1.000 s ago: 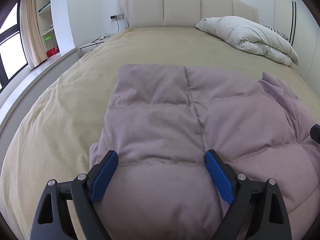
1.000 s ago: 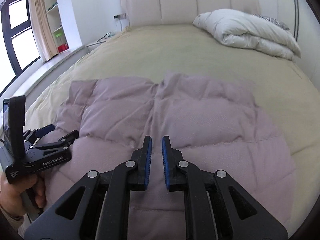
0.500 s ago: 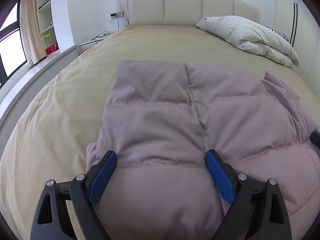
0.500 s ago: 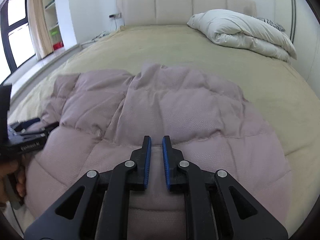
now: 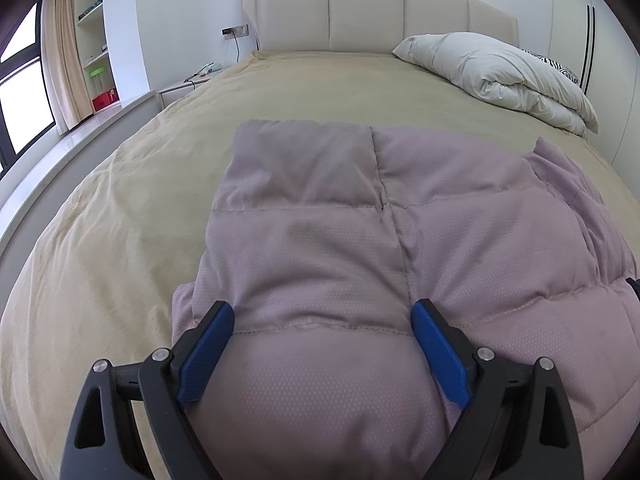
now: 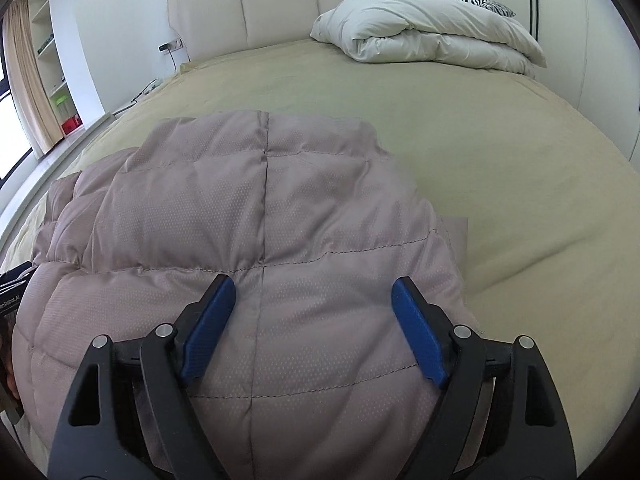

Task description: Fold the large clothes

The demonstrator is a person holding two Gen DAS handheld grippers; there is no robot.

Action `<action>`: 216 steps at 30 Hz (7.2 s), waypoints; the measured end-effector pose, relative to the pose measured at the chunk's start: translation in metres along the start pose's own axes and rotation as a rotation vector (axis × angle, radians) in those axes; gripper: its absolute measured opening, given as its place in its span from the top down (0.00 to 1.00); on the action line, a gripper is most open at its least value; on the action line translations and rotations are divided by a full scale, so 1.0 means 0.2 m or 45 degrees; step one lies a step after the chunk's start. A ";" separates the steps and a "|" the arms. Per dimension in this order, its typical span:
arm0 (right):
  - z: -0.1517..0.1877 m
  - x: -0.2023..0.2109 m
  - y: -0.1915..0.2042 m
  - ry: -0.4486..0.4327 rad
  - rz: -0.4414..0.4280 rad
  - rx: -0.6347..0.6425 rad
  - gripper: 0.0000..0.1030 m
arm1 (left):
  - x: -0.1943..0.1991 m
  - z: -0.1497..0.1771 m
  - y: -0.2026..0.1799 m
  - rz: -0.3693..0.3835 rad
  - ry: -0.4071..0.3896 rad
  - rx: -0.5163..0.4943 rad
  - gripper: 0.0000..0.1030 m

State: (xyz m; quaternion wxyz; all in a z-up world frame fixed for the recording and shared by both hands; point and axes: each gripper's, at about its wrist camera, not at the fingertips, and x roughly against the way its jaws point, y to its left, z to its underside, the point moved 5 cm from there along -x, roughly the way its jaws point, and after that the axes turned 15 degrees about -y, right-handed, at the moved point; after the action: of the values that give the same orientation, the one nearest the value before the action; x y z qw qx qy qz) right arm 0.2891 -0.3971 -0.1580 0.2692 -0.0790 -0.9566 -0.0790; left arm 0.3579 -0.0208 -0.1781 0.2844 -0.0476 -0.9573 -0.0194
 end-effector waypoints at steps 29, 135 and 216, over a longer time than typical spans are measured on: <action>0.14 0.28 0.57 0.090 -0.238 0.176 0.21 | 0.34 0.19 0.19 0.110 0.088 0.247 0.13; 0.03 -0.49 -0.37 0.627 -0.695 -0.676 0.21 | -0.13 0.11 0.49 0.820 0.598 0.916 0.15; 0.11 1.53 -0.40 -0.406 0.023 -0.322 0.31 | 1.95 0.23 1.05 -0.046 -0.486 0.212 0.00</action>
State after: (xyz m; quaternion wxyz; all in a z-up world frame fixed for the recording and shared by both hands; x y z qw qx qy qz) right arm 0.0042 -0.4385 -0.0229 0.1030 -0.1324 -0.9688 -0.1826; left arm 0.0298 0.2222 -0.0017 0.1006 -0.0096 -0.9928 0.0639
